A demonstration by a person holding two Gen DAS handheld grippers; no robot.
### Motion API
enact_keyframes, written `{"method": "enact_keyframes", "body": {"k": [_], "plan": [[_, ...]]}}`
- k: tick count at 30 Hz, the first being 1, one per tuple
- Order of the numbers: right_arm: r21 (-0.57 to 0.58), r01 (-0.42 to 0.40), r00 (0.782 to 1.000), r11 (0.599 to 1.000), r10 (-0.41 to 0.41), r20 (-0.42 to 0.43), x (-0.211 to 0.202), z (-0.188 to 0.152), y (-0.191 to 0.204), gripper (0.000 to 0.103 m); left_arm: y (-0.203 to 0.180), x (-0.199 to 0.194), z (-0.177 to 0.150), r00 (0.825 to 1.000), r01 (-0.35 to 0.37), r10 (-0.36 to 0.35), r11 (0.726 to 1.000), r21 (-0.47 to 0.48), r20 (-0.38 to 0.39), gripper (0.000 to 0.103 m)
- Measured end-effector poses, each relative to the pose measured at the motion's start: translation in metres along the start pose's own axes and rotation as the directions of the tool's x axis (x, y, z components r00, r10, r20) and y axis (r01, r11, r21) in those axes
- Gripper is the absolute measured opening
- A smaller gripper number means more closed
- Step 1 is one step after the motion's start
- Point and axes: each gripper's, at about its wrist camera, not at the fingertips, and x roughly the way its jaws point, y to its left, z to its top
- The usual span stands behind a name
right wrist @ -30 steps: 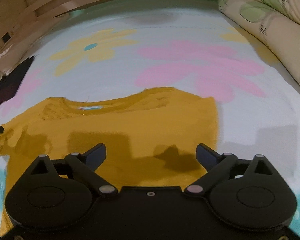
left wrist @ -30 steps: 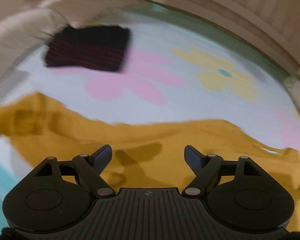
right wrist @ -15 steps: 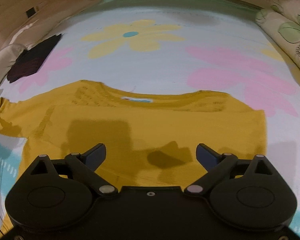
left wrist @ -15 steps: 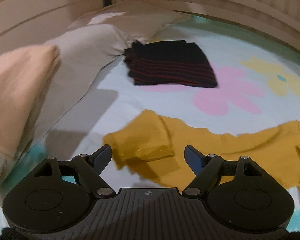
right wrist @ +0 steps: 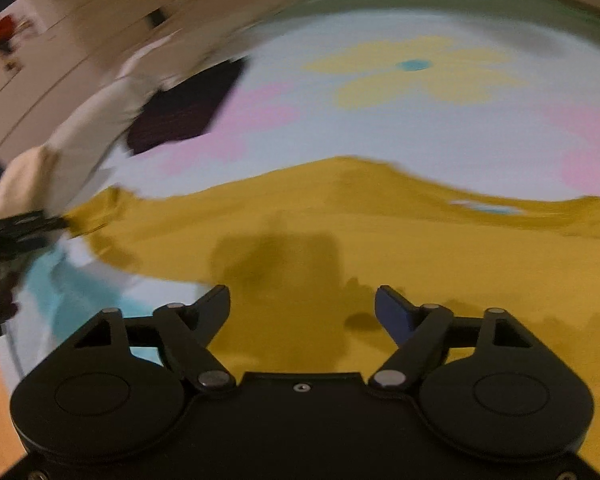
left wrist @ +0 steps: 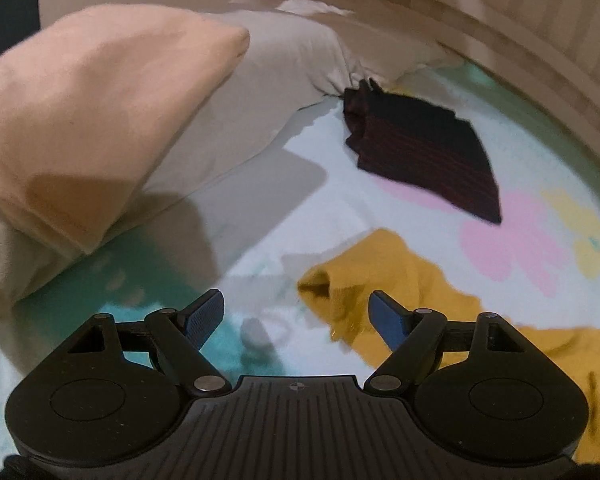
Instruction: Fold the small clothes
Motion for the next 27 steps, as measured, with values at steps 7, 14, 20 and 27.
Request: {"method": "enact_keyframes", "body": {"k": [7,14,20,27], "plan": [[-0.06,-0.066,0.998,0.996,0.066,-0.008,0.011,-0.003,0.045,0.076,-0.006,0.012,0.011,0.99,0.14,-0.14,0.986,-0.092,0.005,0.079],[-0.031,-0.045,0.999,0.998,0.046,0.002,0.005,-0.001,0.028,0.077,-0.011,0.024,0.006,0.994,0.101,-0.105,0.989,-0.11,-0.032,0.018],[0.026,-0.039,0.999,0.999,0.039,0.002,0.0,-0.007,0.01,0.077,-0.011,0.018,0.006,0.987,0.158,-0.161,0.971,-0.177,-0.003,0.005],[0.079,-0.05,0.998,0.996,0.048,0.028,-0.015,-0.011,-0.01,0.077,-0.063,-0.018,0.006,0.945,0.327,-0.324,0.922,-0.21,0.048,0.005]]}}
